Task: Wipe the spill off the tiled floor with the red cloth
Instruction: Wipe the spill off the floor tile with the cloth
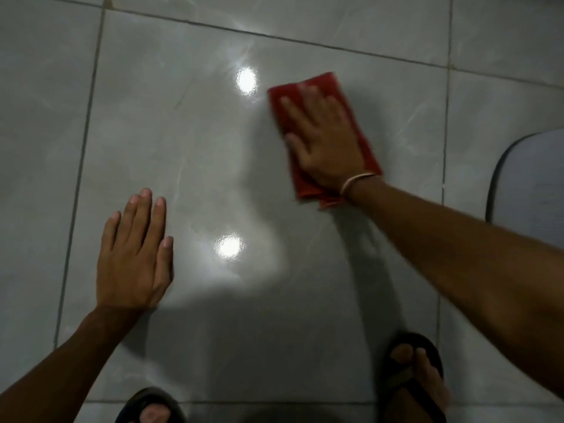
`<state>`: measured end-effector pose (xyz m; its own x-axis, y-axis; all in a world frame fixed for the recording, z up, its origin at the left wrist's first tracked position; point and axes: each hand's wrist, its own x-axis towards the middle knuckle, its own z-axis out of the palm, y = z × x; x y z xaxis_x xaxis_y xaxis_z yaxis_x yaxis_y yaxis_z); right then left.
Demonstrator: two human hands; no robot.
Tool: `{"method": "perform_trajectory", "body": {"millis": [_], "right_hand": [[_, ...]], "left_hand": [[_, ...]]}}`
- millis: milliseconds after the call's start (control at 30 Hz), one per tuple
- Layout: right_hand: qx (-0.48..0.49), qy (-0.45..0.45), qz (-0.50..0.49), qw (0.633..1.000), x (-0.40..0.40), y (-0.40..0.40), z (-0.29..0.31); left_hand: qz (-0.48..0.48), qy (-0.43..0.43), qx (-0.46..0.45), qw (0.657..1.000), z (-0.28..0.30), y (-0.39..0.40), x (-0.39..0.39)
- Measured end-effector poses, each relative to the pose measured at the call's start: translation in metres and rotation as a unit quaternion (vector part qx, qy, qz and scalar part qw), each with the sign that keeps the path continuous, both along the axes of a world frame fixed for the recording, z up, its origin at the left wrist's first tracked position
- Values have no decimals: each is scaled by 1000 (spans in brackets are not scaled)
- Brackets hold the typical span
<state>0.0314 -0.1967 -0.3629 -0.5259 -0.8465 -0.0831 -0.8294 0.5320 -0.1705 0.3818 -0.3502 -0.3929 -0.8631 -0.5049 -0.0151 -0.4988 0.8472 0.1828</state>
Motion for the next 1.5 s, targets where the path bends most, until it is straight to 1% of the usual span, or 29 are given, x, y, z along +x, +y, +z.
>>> {"method": "perform_trajectory", "body": {"millis": [67,133,167,233,300,367,400,433,467,500,567,633,700,733,767,833,867,900,933,967,1000,1067,1133,1167,1233,1300,1367,1433,1500], "right_hand": [[7,6,-98,995,-13,53,-1],[28,9,-122,992,14,101,-4],[34,18,-107,994,43,118,-7],[25,17,-15,999,117,123,-14],[-5,-7,142,990,169,90,-17],[-17,-33,293,955,173,38,-15],[-22,-32,336,941,157,12,-15],[-26,-19,342,939,135,-10,-14],[-24,-4,304,952,111,-28,-11],[-16,8,235,972,88,-38,-8],[-9,23,60,998,52,-30,-8],[-12,27,-60,998,41,11,-9],[-4,20,-137,990,67,62,-8],[3,13,-151,988,94,82,-8],[2,4,-127,992,126,94,-9],[-17,-32,34,999,172,84,-12],[-32,-45,122,991,176,67,-13],[-48,-41,180,982,166,45,-15],[-56,-28,199,978,150,25,-17],[-55,-11,184,981,129,11,-18],[-51,7,135,989,110,5,-18],[-58,5,-4,998,91,18,-12],[-70,-28,-100,992,107,44,-3],[-65,-58,-118,989,123,56,3],[-55,-152,-112,981,148,74,27],[-43,-283,-126,950,151,81,68],[-49,-381,-189,904,141,87,121],[-93,-393,-272,873,122,105,184],[-176,-359,-330,855,98,136,249]], "left_hand": [[3,-7,-4,1000,1,0,-1],[4,-11,-9,1000,1,2,0],[2,-12,-10,1000,1,2,-1],[1,-16,-15,1000,1,1,0],[2,-13,-14,1000,1,2,0],[6,-9,-7,1000,2,1,2],[7,-5,-8,1000,2,1,3],[6,-1,-11,1000,1,1,3],[6,1,-12,1000,1,1,2],[7,1,-12,1000,0,1,2],[11,1,-6,1000,1,2,2],[12,0,-3,1000,1,2,1],[9,-5,-5,1000,1,2,1],[9,-8,-5,1000,0,3,0],[12,-9,-4,1000,1,4,0],[16,-7,-5,1000,0,4,0],[13,-3,-8,1000,0,3,0],[9,1,-10,1000,-1,3,0],[7,0,-14,1000,-1,3,0],[5,-6,-14,1000,-1,2,1],[5,-16,-10,1000,-1,2,2],[4,-45,4,999,4,5,-1],[16,-89,24,996,15,9,-7],[35,-115,49,992,25,13,-11],[59,-159,107,980,58,26,-21],[11,-179,116,977,105,43,-30],[-54,-177,115,976,152,61,-46],[-68,-176,144,972,204,83,-76],[-83,-135,160,974,249,115,-115]]}}
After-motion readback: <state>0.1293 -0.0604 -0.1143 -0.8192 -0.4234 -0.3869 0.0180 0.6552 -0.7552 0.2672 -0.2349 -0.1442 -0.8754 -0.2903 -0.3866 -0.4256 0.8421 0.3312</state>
